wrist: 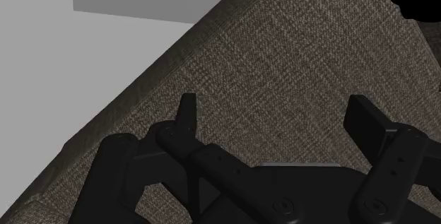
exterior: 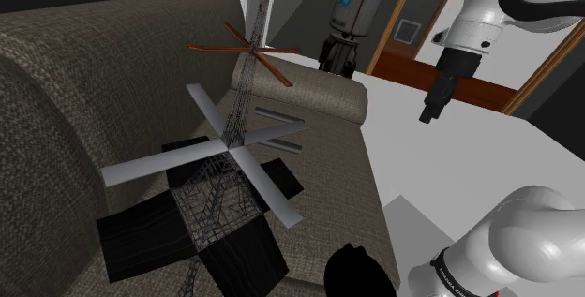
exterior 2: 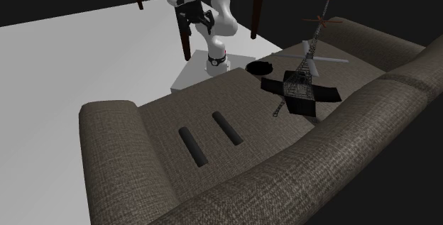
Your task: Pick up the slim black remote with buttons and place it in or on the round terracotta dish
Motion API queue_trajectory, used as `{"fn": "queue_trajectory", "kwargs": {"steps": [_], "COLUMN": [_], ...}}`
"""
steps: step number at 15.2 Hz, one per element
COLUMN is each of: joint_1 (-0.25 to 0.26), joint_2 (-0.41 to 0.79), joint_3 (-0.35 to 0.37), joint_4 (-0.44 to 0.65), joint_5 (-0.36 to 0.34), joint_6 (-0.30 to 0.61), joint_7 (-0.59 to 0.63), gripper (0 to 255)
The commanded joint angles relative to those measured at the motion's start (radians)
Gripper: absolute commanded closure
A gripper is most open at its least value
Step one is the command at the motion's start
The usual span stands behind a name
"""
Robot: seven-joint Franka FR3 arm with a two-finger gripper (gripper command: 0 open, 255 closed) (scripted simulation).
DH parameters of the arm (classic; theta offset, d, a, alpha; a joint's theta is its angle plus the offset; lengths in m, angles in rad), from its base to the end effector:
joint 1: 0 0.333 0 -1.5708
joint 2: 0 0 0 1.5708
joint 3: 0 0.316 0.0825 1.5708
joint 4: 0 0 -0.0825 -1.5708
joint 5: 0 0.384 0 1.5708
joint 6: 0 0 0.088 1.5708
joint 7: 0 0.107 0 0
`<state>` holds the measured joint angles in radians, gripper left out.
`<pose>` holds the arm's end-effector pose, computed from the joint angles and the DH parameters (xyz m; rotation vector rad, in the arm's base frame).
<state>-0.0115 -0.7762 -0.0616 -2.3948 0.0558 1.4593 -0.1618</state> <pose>0.2945 -0.0197 0.5607 -3.0130 -0.1682 0.2247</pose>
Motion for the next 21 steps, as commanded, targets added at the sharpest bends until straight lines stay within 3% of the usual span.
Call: {"fn": "queue_trajectory", "kwargs": {"steps": [1,11,21], "joint_1": [0.000,0.088,0.161], "joint_2": [0.000,0.302,0.641], "joint_3": [0.000,0.028,0.074], "joint_4": [0.000,0.021,0.163], "joint_5": [0.000,0.022,0.039], "joint_6": [0.000,0.318,0.554], "joint_7": [0.000,-0.126,-0.239], "gripper": [0,0,0]}}
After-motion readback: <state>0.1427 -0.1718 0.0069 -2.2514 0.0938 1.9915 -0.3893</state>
